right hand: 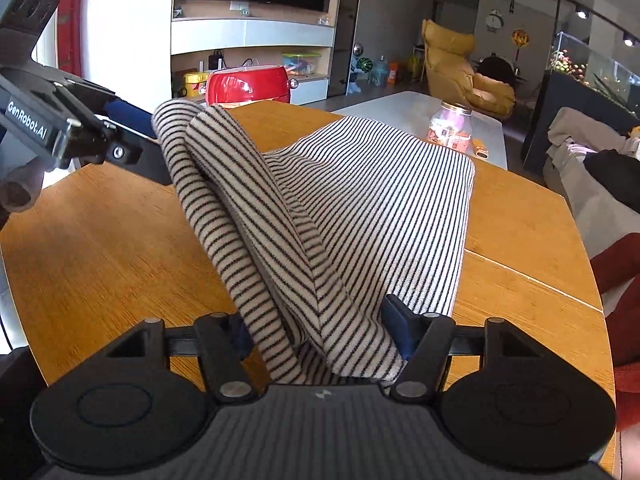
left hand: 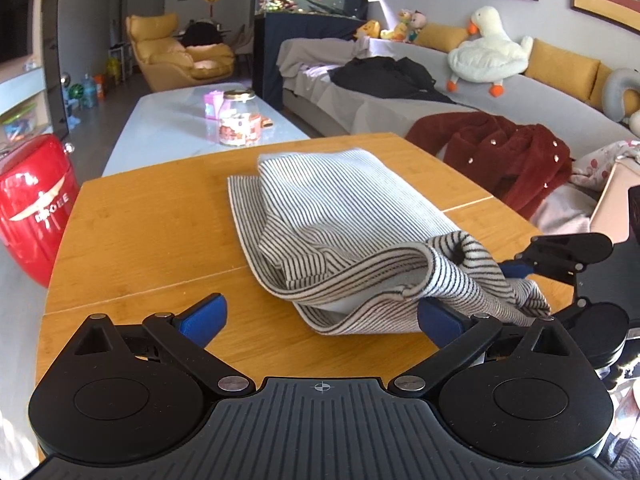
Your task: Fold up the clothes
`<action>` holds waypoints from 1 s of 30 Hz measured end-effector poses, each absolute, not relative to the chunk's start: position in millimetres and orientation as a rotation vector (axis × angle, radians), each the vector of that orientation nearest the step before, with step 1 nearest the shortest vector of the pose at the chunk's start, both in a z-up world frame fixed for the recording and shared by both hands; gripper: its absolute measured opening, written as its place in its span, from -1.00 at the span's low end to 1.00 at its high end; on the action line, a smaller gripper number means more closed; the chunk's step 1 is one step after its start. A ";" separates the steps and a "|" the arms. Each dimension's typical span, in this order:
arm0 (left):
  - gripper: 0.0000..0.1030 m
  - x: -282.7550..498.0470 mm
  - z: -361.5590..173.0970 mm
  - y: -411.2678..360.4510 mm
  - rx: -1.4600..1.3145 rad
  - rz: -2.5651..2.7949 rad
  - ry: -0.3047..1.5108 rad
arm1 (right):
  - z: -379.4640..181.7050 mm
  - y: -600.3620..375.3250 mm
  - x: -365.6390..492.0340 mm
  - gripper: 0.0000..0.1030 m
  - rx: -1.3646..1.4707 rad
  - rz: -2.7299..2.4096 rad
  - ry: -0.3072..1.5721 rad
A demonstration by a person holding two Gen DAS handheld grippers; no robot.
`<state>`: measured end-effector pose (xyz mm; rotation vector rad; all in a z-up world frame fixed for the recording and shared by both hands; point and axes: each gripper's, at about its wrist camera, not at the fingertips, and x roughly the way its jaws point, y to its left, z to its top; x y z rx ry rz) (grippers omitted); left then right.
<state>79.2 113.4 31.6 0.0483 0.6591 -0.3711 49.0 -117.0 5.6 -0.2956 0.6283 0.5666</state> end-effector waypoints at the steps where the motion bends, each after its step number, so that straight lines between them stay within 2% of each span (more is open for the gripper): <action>1: 1.00 80.6 32.1 113.8 0.044 -0.371 0.658 | 6.4 -117.8 46.9 0.08 -0.300 0.567 0.631; 3: 1.00 83.1 32.8 114.1 0.032 -0.374 0.656 | 8.6 -119.9 39.8 -0.05 -0.318 0.572 0.637; 6: 1.00 82.6 33.0 110.6 0.015 -0.406 0.650 | 11.6 -127.3 26.5 -0.12 -0.342 0.582 0.652; 12: 1.00 60.8 50.4 102.8 0.072 -0.435 0.580 | 15.6 -134.3 0.5 -0.23 -0.414 0.574 0.660; 18: 1.00 71.3 63.8 106.1 0.011 -0.434 0.534 | 13.8 -111.9 -16.4 -0.27 -0.646 0.570 0.586; 23: 1.00 117.0 33.8 82.0 0.062 -0.440 0.620 | 3.1 -83.5 -22.5 -0.27 -0.834 0.581 0.444; 27: 1.00 141.8 13.9 77.1 0.071 -0.417 0.674 | 9.1 -80.6 -19.9 -0.46 -0.816 0.613 0.451; 30: 1.00 149.0 5.5 79.6 0.078 -0.408 0.691 | 34.4 -92.8 -20.0 -0.49 -0.738 0.647 0.502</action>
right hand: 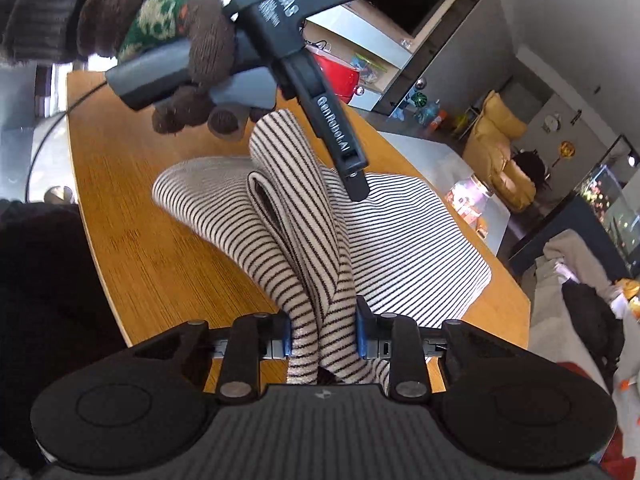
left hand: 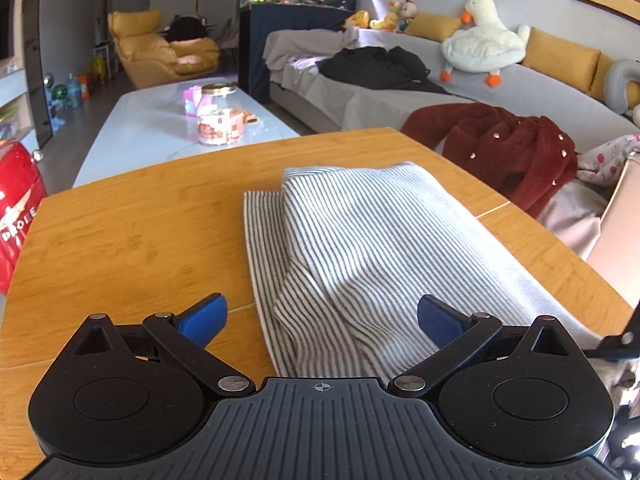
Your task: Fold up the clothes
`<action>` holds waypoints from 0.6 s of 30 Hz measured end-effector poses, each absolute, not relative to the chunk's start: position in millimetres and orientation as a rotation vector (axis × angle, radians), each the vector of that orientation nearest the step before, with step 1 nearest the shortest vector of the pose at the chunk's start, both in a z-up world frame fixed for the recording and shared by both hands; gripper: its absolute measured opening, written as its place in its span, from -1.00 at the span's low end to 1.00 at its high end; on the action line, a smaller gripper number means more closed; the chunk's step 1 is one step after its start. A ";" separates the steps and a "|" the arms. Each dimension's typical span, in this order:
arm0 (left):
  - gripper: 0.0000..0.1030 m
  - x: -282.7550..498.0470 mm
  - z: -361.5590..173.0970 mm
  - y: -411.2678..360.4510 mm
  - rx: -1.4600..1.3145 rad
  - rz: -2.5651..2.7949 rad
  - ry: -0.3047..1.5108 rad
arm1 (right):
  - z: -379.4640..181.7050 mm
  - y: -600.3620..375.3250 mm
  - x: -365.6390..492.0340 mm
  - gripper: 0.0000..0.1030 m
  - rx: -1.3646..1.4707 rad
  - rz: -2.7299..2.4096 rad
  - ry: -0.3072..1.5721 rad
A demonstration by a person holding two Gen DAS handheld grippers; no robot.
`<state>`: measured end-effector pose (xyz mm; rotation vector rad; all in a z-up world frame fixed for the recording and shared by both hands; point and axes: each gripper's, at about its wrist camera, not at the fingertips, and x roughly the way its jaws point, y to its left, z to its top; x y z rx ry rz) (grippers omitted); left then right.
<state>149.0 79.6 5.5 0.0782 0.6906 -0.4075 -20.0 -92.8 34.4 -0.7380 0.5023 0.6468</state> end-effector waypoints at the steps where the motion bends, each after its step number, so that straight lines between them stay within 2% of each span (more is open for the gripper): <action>1: 1.00 150.1 2.9 80.1 0.084 -0.406 0.695 | 45.4 -98.4 -22.9 -0.49 -0.720 0.663 0.513; 5: 1.00 147.5 -6.7 79.9 0.098 -0.435 0.709 | 90.1 -113.9 -41.3 -0.49 -0.772 0.710 0.467; 10: 1.00 137.3 -13.7 74.1 0.099 -0.538 0.708 | 142.0 -113.7 -18.8 -0.49 -0.821 0.773 0.448; 14: 1.00 139.6 -16.7 79.2 0.088 -0.557 0.718 | 144.8 -118.3 56.3 -0.47 -0.691 0.818 0.553; 18: 1.00 145.0 -6.2 110.0 -0.012 -0.515 0.707 | 104.0 -132.8 144.2 -0.35 -0.478 0.796 0.676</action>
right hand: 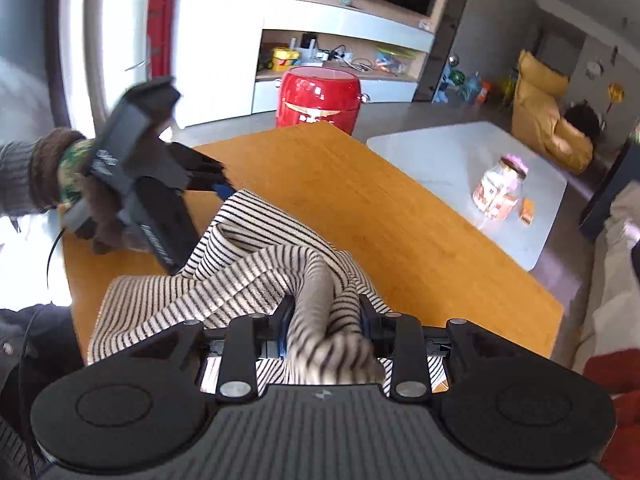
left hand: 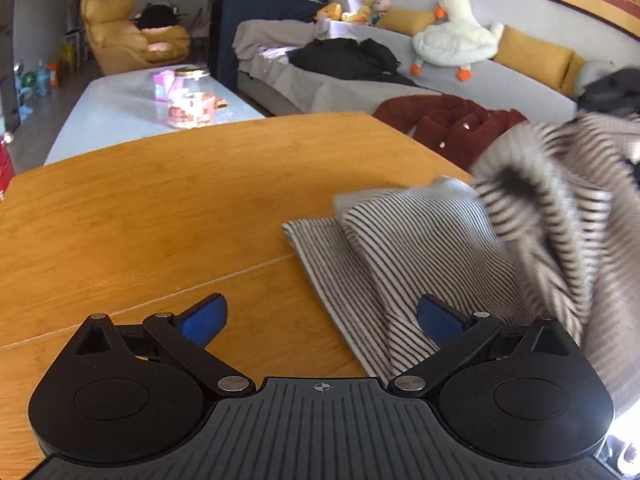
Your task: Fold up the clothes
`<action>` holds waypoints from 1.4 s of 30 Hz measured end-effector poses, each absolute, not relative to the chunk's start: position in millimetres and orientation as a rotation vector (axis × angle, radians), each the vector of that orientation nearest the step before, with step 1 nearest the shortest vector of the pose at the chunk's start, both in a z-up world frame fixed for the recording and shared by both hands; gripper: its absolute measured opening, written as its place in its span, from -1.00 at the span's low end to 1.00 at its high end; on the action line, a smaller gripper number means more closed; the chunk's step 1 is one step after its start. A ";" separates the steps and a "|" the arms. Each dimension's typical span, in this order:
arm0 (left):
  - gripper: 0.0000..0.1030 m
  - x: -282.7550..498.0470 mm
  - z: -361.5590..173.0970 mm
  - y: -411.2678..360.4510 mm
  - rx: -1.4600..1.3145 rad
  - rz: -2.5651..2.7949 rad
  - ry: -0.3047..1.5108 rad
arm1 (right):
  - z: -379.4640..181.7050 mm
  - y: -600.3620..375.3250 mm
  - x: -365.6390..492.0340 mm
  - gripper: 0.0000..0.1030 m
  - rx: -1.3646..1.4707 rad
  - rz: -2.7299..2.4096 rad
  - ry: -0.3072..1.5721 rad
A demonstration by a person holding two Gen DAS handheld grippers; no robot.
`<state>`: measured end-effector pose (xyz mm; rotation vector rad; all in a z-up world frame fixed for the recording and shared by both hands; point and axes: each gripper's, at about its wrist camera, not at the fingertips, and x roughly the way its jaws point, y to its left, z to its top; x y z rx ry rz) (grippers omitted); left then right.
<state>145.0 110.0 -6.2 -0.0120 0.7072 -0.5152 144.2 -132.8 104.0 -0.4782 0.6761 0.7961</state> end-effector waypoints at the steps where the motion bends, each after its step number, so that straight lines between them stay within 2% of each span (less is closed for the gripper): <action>1: 1.00 144.8 -0.3 119.4 -0.047 -0.512 0.699 | 87.0 -135.1 163.7 -0.33 -0.448 0.743 0.710; 4: 1.00 135.8 21.3 135.8 -0.093 -0.510 0.651 | 61.0 -155.9 196.8 0.02 -0.286 0.657 0.734; 6: 1.00 126.8 36.9 133.5 -0.082 -0.550 0.608 | 57.7 -170.1 203.5 0.37 -0.183 0.609 0.728; 10: 1.00 118.4 56.0 101.8 -0.026 -0.704 0.549 | 59.6 -185.0 184.1 0.38 -0.144 0.555 0.664; 12: 1.00 121.9 54.7 76.3 0.026 -0.756 0.545 | 61.3 -192.2 170.8 0.49 -0.141 0.505 0.624; 15: 1.00 135.5 46.1 42.7 0.085 -0.803 0.560 | 63.2 -203.8 157.4 0.56 -0.125 0.403 0.569; 20: 1.00 173.4 28.6 14.5 0.089 -0.813 0.635 | 34.8 -210.2 159.1 0.58 -0.174 0.243 0.610; 23: 1.00 190.0 18.8 10.8 0.113 -0.760 0.660 | 19.7 -204.7 157.8 0.70 -0.215 0.202 0.600; 25: 1.00 198.3 9.6 10.7 0.128 -0.715 0.699 | 18.2 -209.4 153.7 0.70 -0.184 0.199 0.600; 30: 1.00 221.0 -2.2 24.7 0.003 -0.677 0.820 | 25.5 -229.4 137.7 0.70 -0.047 0.213 0.613; 33: 1.00 220.4 -2.0 26.3 0.011 -0.665 0.820 | 35.6 -241.9 115.6 0.70 0.065 0.249 0.626; 36: 1.00 219.4 -2.9 26.1 0.006 -0.659 0.825 | 39.2 -253.9 87.0 0.70 0.221 0.325 0.682; 42: 1.00 221.3 -9.3 33.2 -0.086 -0.646 0.869 | 7.0 -245.5 56.7 0.73 0.484 0.474 0.866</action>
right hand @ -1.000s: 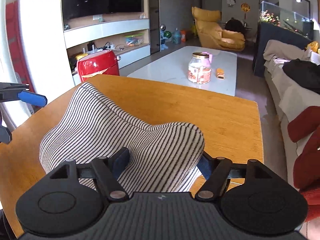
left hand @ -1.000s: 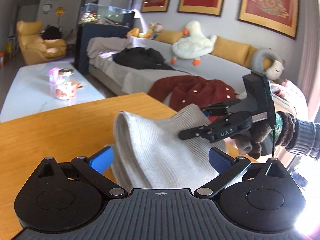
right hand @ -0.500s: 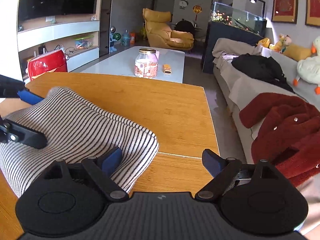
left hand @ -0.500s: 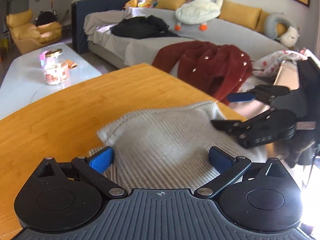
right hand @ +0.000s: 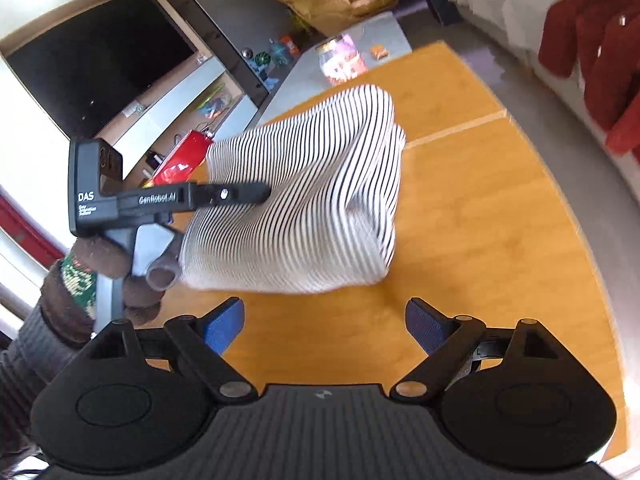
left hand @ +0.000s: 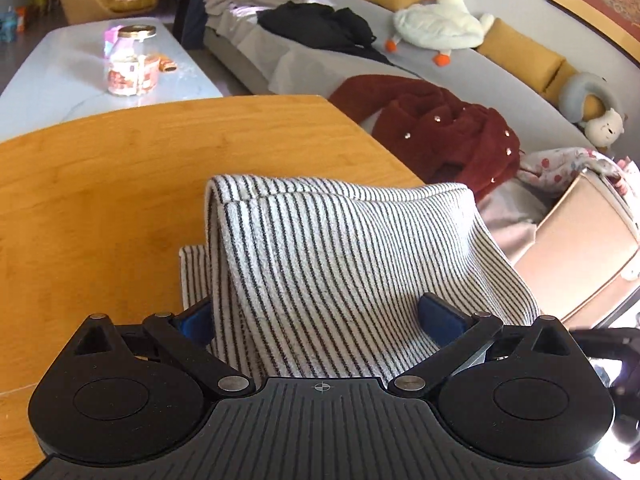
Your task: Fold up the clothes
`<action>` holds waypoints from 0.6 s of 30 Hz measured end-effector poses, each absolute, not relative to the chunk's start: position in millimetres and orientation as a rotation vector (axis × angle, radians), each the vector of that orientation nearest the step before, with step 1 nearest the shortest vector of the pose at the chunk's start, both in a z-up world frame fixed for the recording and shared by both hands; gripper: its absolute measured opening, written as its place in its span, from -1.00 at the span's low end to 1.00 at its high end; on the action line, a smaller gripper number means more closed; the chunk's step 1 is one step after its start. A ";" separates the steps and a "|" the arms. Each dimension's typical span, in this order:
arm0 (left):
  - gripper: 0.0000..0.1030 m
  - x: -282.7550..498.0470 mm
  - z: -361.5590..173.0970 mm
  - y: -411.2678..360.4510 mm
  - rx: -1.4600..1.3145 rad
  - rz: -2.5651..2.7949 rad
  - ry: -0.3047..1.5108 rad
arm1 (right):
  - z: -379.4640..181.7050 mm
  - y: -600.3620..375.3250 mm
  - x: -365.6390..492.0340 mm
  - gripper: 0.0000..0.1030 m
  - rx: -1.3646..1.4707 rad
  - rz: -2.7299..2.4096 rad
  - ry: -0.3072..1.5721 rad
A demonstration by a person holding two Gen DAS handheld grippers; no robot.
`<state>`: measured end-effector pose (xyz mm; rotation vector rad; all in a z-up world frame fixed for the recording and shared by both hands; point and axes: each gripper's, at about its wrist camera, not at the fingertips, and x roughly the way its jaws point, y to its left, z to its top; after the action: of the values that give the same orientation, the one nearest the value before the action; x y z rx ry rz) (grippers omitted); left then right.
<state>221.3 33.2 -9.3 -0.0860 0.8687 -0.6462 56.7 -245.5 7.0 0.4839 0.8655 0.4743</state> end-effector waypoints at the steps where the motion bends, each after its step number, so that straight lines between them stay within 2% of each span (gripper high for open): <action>1: 1.00 221.0 -9.8 33.8 -0.092 -0.645 0.870 | 2.9 -242.2 56.2 0.73 0.514 0.492 0.879; 5: 1.00 219.1 -9.8 33.6 -0.097 -0.640 0.870 | 0.0 -227.0 73.4 0.71 0.562 0.482 0.869; 9: 1.00 214.3 -8.9 36.6 -0.098 -0.644 0.866 | 1.5 -223.3 104.8 0.44 0.580 0.403 0.834; 14: 1.00 202.6 4.0 38.6 -0.032 -0.635 0.802 | 6.0 -221.4 133.5 0.44 0.453 0.355 0.759; 18: 1.00 190.2 25.7 38.7 0.062 -0.601 0.648 | 12.3 -221.6 158.3 0.44 0.396 0.293 0.721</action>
<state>190.2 38.7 25.7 0.0617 0.6476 -0.6005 158.3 -221.6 12.3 0.3964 0.7208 0.2932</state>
